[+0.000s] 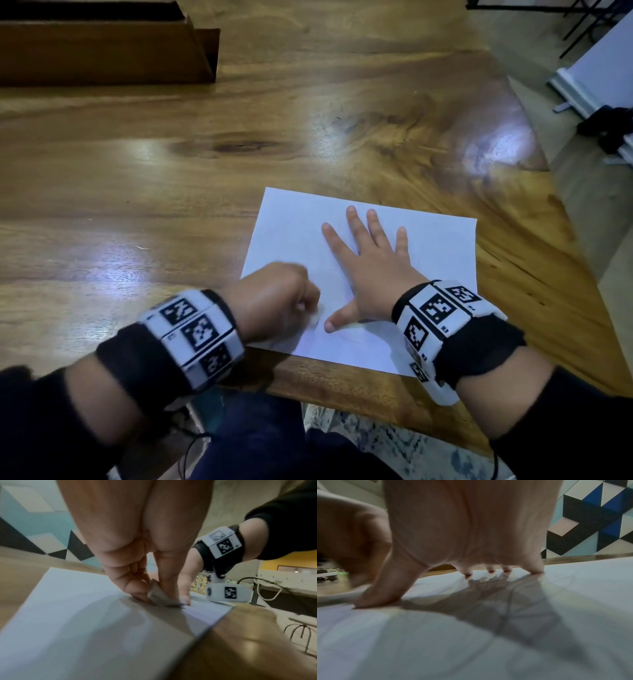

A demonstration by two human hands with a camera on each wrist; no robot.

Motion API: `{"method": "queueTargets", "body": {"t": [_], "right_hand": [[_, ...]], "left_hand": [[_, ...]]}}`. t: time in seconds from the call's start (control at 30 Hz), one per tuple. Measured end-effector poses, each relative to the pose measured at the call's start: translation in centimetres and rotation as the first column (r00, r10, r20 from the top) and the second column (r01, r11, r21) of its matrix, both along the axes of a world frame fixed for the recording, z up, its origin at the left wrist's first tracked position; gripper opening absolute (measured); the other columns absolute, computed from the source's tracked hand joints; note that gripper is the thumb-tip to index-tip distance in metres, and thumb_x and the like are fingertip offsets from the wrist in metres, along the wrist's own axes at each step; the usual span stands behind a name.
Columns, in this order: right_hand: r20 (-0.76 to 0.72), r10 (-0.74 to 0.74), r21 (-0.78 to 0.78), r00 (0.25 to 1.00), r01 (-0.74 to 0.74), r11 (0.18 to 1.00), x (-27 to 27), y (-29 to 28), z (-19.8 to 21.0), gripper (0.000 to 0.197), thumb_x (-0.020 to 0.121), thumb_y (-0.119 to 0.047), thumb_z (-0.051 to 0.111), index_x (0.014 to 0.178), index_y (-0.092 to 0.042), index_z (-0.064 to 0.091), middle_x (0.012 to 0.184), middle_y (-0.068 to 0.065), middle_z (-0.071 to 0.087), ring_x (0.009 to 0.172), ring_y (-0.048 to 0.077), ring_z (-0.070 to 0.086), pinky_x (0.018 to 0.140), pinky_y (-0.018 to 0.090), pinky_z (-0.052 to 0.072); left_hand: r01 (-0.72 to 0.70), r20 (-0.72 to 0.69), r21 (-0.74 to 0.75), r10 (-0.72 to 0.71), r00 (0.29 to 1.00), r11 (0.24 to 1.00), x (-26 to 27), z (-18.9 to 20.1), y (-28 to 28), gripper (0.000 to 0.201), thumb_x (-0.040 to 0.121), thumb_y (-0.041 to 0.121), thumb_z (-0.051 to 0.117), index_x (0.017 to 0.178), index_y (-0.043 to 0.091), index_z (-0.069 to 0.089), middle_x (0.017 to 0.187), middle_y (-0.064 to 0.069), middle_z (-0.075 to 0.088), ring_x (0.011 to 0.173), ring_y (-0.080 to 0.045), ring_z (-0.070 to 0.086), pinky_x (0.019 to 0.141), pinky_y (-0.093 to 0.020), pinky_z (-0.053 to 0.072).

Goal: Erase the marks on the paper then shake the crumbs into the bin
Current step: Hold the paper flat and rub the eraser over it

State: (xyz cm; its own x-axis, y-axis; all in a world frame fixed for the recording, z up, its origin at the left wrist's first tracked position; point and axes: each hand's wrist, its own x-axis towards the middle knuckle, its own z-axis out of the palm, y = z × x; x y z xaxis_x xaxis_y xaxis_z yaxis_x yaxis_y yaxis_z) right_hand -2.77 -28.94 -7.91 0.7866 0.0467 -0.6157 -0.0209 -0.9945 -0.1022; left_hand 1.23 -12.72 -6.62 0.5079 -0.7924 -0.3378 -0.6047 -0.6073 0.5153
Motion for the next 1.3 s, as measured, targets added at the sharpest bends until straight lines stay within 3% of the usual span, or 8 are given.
{"method": "queueTargets", "body": {"t": [0.13, 0.33, 0.53, 0.77, 0.93, 1.03, 1.17, 1.3], "right_hand": [[-0.001, 0.000, -0.001, 1.000, 0.000, 1.000, 0.1, 0.0, 0.0, 0.137, 0.057, -0.076, 0.068, 0.143, -0.034, -0.030, 0.147, 0.006, -0.044, 0.135, 0.032, -0.039, 0.108, 0.063, -0.014], [-0.003, -0.004, 0.006, 1.000, 0.004, 1.000, 0.0, -0.1, -0.1, 0.137, 0.057, -0.077, 0.068, 0.144, -0.033, -0.029, 0.146, 0.006, -0.045, 0.135, 0.032, -0.040, 0.109, 0.063, -0.015], [0.000, -0.002, 0.006, 1.000, 0.002, 1.000, 0.1, -0.1, -0.1, 0.137, 0.058, -0.076, 0.068, 0.144, -0.033, -0.029, 0.147, 0.006, -0.044, 0.135, 0.032, -0.039, 0.109, 0.064, -0.014], [-0.006, 0.001, 0.009, 1.000, -0.001, 1.000, 0.1, 0.0, 0.0, 0.137, 0.058, -0.076, 0.068, 0.144, -0.032, -0.029, 0.147, 0.006, -0.044, 0.135, 0.032, -0.040, 0.109, 0.063, -0.014], [-0.014, 0.001, 0.004, 1.000, -0.001, 1.000, 0.1, -0.1, 0.1, 0.137, 0.058, -0.076, 0.068, 0.144, -0.033, -0.030, 0.146, 0.006, -0.045, 0.135, 0.032, -0.040, 0.109, 0.063, -0.014], [-0.015, -0.005, 0.015, 1.000, 0.005, 1.000, 0.1, 0.0, 0.1, 0.138, 0.057, -0.075, 0.069, 0.144, -0.033, -0.029, 0.146, 0.005, -0.045, 0.134, 0.031, -0.040, 0.109, 0.063, -0.015], [-0.017, -0.003, 0.005, 1.000, 0.003, 1.000, 0.1, 0.0, 0.1, 0.138, 0.057, -0.076, 0.069, 0.143, -0.033, -0.030, 0.146, 0.005, -0.045, 0.134, 0.031, -0.041, 0.109, 0.063, -0.014], [-0.014, -0.001, 0.001, 1.000, 0.001, 1.000, 0.1, 0.0, 0.0, 0.138, 0.057, -0.076, 0.068, 0.143, -0.034, -0.030, 0.146, 0.005, -0.045, 0.134, 0.031, -0.040, 0.109, 0.063, -0.015]], "left_hand": [[-0.199, 0.111, -0.064, 0.205, 0.973, 0.978, 3.1, -0.6, -2.1, 0.008, 0.082, 0.014, 0.056, 0.087, 0.012, 0.062, 0.085, -0.004, 0.047, 0.084, -0.026, 0.051, 0.071, -0.030, 0.039], [0.023, -0.042, 0.011, -0.022, 0.999, 1.000, -1.1, -0.1, 0.9, 0.008, 0.079, 0.018, 0.059, 0.078, 0.012, 0.064, 0.085, -0.005, 0.052, 0.083, -0.023, 0.055, 0.069, -0.025, 0.039], [-0.146, 0.104, -0.026, 0.148, 0.984, 0.989, 1.8, -0.5, -1.5, 0.005, 0.083, 0.017, 0.055, 0.085, 0.014, 0.059, 0.085, -0.002, 0.045, 0.085, -0.026, 0.053, 0.073, -0.033, 0.043], [0.033, -0.084, 0.079, -0.026, 0.996, 0.996, -0.3, 0.0, 1.4, 0.011, 0.077, 0.022, 0.060, 0.066, 0.025, 0.057, 0.074, 0.006, 0.046, 0.069, -0.012, 0.045, 0.064, -0.023, 0.036], [-0.194, 0.113, -0.022, 0.195, 0.974, 0.981, 2.8, -0.5, -1.2, 0.002, 0.080, 0.016, 0.060, 0.082, 0.016, 0.060, 0.085, 0.000, 0.049, 0.080, -0.021, 0.049, 0.072, -0.030, 0.042], [-0.150, 0.068, -0.084, 0.156, 0.985, 0.985, 1.1, -0.8, 0.6, 0.008, 0.079, 0.019, 0.063, 0.072, 0.018, 0.059, 0.076, 0.005, 0.045, 0.073, -0.019, 0.048, 0.068, -0.027, 0.038], [-0.021, -0.069, 0.057, 0.025, 0.997, 0.998, 0.7, 0.2, 1.8, 0.006, 0.075, 0.022, 0.067, 0.075, 0.017, 0.066, 0.079, 0.002, 0.055, 0.077, -0.018, 0.053, 0.071, -0.030, 0.044], [-0.219, 0.116, -0.050, 0.224, 0.968, 0.974, 2.9, -0.2, 0.6, 0.008, 0.076, 0.021, 0.067, 0.080, 0.014, 0.064, 0.082, -0.002, 0.054, 0.081, -0.025, 0.055, 0.073, -0.031, 0.044]]}}
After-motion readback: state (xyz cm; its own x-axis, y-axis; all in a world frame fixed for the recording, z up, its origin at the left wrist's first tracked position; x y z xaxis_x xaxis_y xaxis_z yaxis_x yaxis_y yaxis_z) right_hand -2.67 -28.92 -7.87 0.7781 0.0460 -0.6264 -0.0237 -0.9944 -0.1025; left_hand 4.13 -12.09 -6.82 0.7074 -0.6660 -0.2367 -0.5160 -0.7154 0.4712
